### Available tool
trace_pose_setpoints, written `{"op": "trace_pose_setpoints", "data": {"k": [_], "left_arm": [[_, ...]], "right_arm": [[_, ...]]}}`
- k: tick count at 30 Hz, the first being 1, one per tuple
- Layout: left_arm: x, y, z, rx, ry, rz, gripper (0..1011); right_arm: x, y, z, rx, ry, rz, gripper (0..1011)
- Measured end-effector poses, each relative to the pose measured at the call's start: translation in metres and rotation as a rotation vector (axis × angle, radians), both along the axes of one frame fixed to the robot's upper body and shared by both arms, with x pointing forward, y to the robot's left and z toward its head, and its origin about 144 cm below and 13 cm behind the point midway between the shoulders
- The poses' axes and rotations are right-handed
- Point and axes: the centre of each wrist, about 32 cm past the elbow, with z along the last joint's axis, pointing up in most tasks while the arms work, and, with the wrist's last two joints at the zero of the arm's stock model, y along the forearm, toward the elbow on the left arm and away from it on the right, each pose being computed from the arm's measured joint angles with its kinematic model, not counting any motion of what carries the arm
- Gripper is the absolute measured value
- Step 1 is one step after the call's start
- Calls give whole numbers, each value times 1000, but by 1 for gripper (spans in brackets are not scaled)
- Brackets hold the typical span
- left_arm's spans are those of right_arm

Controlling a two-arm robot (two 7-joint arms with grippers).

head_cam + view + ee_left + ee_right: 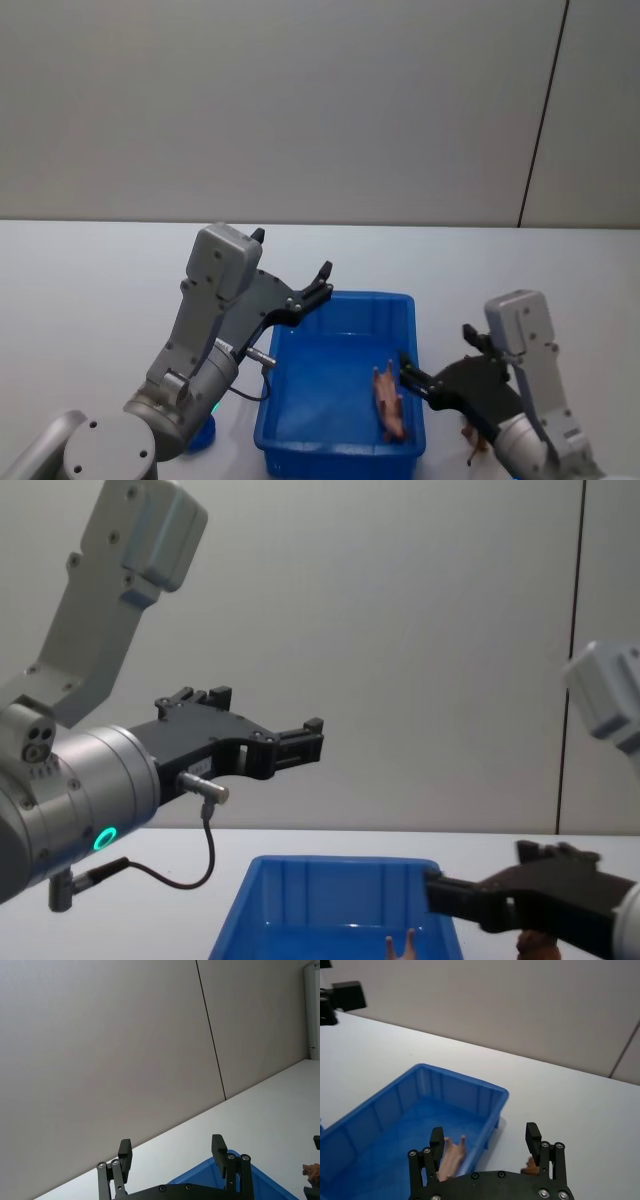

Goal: Pick up the two dolls from the table and place them into the box.

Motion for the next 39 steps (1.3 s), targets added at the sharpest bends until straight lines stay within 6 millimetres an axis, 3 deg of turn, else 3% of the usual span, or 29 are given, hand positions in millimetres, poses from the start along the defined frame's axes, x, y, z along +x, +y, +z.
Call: {"op": "trace_pose_setpoints", "data": {"k": [18,39], "left_arm": [[0,0,0,0,0,0,1002],[0,0,0,0,0,0,1002]], "right_arm": [[-17,-2,-3,-34,103,-178,1001],[-9,6,-22,-12,241,-207,1001]]}}
